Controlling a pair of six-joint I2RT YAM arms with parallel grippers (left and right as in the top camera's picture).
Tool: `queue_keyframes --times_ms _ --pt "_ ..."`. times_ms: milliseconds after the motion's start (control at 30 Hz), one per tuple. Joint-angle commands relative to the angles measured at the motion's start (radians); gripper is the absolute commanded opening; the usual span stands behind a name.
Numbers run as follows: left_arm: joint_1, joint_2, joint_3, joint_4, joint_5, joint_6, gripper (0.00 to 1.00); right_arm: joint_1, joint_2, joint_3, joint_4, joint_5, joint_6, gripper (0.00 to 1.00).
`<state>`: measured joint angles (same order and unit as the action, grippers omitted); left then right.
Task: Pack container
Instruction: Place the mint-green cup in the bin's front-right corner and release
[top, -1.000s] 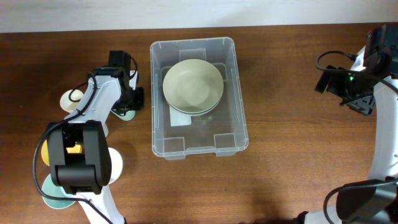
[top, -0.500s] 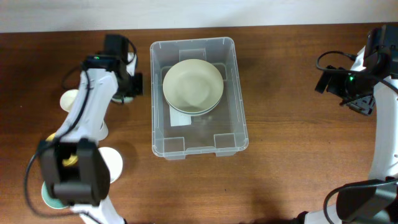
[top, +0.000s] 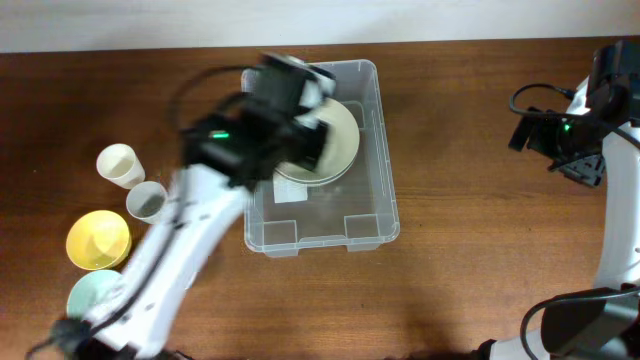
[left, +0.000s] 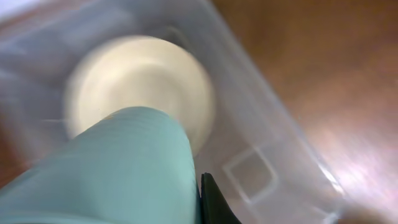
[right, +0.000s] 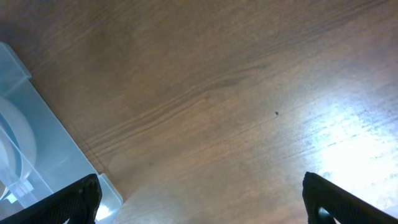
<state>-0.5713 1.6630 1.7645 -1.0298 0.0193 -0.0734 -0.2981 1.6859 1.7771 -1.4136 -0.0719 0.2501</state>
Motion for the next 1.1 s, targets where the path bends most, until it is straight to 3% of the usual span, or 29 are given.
queue_keyframes --times_ms 0,133,467,800,967,1033,1067 --pt "-0.099 0.103 -0.010 -0.005 0.105 -0.077 0.00 -0.024 0.005 -0.007 -0.006 0.014 -0.006 0.99" --pt "-0.156 0.194 -0.010 -0.013 0.202 -0.173 0.00 -0.024 0.005 -0.007 -0.005 0.015 -0.006 0.99" --pt "-0.183 0.320 -0.011 -0.075 0.206 -0.299 0.01 -0.024 0.005 -0.007 -0.005 0.015 -0.006 0.99" --pt "-0.183 0.404 -0.013 -0.072 0.201 -0.573 0.00 -0.024 0.005 -0.007 -0.006 0.015 -0.006 0.99" --pt "-0.184 0.406 -0.013 -0.041 0.201 -0.574 0.01 -0.024 0.005 -0.007 -0.005 0.015 -0.006 0.99" --pt "-0.184 0.406 -0.013 -0.036 0.202 -0.574 0.08 -0.024 0.005 -0.007 -0.005 0.015 -0.006 0.99" --pt "-0.183 0.406 -0.013 -0.037 0.201 -0.574 0.18 -0.024 0.005 -0.007 -0.005 0.015 -0.006 0.99"
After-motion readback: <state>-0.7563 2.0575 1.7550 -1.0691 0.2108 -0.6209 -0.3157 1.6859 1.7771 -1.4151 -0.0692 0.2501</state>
